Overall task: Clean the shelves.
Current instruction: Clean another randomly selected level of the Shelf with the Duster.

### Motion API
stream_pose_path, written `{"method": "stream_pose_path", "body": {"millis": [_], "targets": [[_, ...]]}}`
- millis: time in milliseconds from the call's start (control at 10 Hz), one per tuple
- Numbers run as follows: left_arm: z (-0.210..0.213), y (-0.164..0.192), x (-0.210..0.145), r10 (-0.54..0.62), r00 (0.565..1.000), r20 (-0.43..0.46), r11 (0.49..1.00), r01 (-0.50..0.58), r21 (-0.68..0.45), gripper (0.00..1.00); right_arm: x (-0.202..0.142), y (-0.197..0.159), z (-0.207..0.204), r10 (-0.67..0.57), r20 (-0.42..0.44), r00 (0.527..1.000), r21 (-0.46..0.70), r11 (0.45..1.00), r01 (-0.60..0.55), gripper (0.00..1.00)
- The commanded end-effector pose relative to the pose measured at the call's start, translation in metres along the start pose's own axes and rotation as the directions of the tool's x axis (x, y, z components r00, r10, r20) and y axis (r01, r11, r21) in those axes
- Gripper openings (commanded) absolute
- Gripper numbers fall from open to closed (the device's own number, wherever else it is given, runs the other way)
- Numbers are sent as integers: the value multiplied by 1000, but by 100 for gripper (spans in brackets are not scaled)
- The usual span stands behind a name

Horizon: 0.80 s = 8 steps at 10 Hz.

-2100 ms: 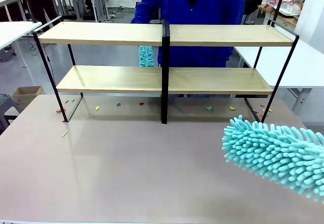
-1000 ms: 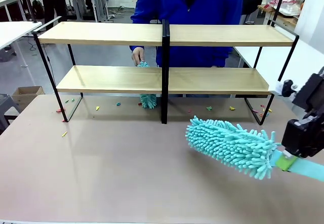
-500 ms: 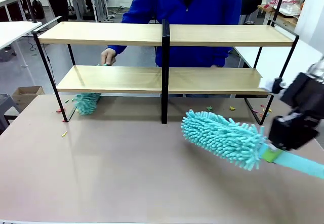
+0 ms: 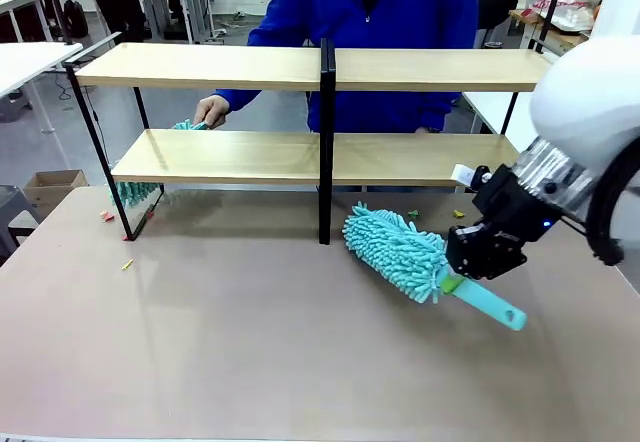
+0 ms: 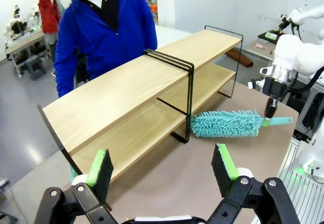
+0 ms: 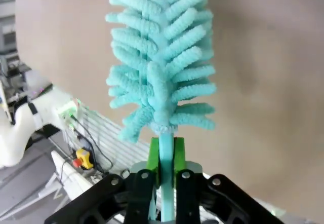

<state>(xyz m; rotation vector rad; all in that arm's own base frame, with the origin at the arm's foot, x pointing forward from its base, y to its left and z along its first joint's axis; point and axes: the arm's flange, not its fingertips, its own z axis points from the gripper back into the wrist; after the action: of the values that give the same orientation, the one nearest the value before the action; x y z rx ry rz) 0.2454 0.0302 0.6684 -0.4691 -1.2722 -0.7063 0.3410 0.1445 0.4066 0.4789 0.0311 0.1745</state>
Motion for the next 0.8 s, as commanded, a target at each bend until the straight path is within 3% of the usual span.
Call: {"method": "stream_pose_path", "body": {"millis": [0, 400, 700], "targets": [[-1, -1, -1, 3, 1000, -5, 1000, -3, 10, 100, 15, 2, -23, -44, 81, 996, 35, 999, 42, 12], [-1, -1, -1, 3, 1000, -5, 1000, -3, 10, 100, 44, -11, -58, -81, 135, 988, 42, 996, 76, 12], [-1, -1, -1, 3, 1000, -5, 1000, -3, 10, 100, 43, -37, -41, -201, 249, 947, 40, 980, 197, 12]]}}
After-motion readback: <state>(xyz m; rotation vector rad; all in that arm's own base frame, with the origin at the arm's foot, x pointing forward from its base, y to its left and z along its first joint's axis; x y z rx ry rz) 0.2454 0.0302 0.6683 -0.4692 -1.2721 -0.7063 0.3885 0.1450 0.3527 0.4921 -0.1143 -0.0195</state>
